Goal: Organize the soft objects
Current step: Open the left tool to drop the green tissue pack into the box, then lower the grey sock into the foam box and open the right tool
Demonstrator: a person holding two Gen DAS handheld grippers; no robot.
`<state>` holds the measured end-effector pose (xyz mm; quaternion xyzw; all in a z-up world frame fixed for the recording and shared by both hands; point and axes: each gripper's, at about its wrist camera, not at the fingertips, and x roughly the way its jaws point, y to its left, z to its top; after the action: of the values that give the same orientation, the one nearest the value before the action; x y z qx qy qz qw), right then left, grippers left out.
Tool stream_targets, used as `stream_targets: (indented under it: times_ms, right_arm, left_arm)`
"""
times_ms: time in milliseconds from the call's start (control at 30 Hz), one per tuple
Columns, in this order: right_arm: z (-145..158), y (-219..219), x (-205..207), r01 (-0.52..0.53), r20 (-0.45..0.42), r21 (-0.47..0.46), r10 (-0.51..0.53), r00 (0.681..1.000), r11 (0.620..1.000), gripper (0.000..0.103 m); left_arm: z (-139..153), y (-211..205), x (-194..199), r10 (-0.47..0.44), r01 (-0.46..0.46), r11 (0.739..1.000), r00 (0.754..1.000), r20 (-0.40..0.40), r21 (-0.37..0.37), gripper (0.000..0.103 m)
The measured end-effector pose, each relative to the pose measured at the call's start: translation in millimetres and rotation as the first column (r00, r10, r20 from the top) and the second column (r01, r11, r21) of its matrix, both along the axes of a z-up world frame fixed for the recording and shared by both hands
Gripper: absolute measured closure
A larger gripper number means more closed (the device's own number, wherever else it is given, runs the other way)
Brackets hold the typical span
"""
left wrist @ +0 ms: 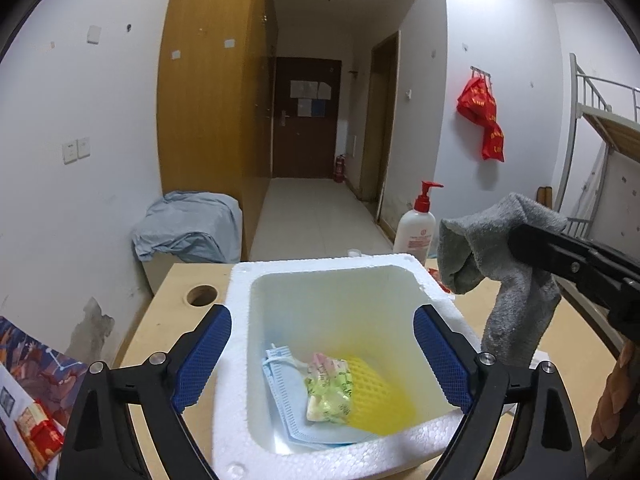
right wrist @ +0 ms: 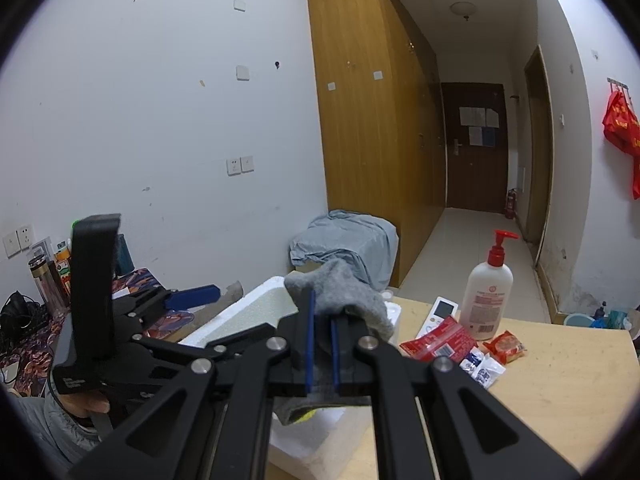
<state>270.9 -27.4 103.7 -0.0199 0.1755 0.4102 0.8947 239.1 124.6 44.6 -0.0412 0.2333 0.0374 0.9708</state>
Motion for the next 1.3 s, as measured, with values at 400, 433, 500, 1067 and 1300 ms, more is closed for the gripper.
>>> stream_targets:
  times_ms: [400,433,500,1067,1300]
  right_arm:
    - [-0.2,25.2,-1.2,-0.049,-0.012,-0.006,0.049,0.999,0.999,0.094]
    - [-0.6,28.1,-1.6,-0.056,-0.013,-0.008,0.055,0.998,0.998,0.094]
    - [-1.8,35.1,-2.3,-0.070,-0.018,-0.013,0.069,0.997,0.997,0.094]
    - [-11.0,66.5,-4.2,-0.127,-0.046,-0.045,0.125,0.991,0.991,0.094]
    - [-10.4,68.4,-7.9,-0.113,-0.028,-0.060,0.112,0.993,0.992,0.032]
  left_arm:
    - [15.4,18.8,-40.5,0.086,-0.089,0.995,0.994,0.073,0.044,0.004]
    - [16.4,21.1,-43.5,0.094,-0.098,0.994,0.993,0.075,0.044,0.004]
    - [18.5,27.6,-50.8,0.117,-0.121,0.992,0.989,0.088,0.042,0.004]
    - [23.0,57.1,-78.6,0.237,-0.240,0.971,0.966,0.102,0.015,0.000]
    - [23.8,52.6,-81.0,0.227,-0.230,0.973,0.968,0.104,0.014,0.000]
